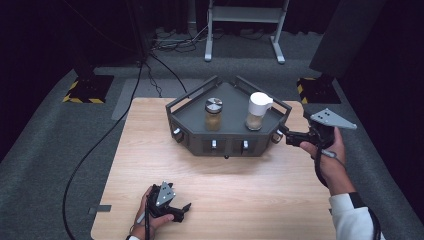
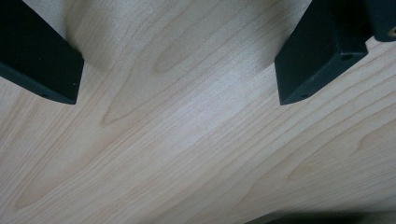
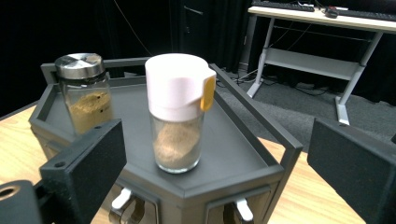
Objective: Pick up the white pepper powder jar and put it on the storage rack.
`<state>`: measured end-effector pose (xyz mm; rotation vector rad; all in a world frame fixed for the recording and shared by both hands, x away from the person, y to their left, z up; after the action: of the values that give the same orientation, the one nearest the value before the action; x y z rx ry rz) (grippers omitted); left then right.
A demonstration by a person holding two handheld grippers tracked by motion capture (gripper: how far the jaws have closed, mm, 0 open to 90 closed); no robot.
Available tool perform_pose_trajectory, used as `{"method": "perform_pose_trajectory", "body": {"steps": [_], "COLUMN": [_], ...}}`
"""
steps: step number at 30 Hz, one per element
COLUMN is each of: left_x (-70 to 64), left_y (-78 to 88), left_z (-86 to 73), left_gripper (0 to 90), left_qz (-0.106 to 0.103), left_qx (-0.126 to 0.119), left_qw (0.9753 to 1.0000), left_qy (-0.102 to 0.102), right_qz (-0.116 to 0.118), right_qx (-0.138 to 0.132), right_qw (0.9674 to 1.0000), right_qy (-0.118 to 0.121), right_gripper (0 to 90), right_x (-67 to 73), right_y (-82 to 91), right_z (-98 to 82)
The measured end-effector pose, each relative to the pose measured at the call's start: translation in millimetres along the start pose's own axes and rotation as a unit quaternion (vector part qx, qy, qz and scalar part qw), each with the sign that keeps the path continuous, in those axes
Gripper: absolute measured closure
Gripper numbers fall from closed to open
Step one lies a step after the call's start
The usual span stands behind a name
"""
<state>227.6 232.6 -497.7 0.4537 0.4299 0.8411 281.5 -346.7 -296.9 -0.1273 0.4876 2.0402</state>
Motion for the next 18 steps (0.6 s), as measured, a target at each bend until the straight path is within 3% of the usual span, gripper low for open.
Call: {"method": "perform_pose_trajectory", "body": {"steps": [16, 18], "left_x": [0.0, 0.0], "left_y": [0.0, 0.0], "left_z": [0.0, 0.0], "left_gripper": [1.2, 1.2], "left_qz": [0.000, 0.000], "left_qx": [0.000, 0.000], "left_qw": [1.0000, 1.0000], "left_qy": [0.001, 0.001], "right_qz": [-0.005, -0.008], "right_qx": [-0.001, 0.005], "right_qw": [1.0000, 0.9997], "right_qy": [0.007, 0.022], "right_gripper": [4.4, 4.4], "right_x": [9.3, 12.8], "right_y": [30.9, 33.1], "right_z": [-39.4, -43.9]}}
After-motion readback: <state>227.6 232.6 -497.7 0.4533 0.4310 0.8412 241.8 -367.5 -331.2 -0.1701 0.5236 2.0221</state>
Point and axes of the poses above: each handheld gripper's, and its own axes: y roughly backward along the jaws, z roughly out of its top, x roughly to its left, the point moved 1 cm from there along -y, roughly forward along the jaws, and after that the axes turned 13 degrees about y, right-handed, at the moved point
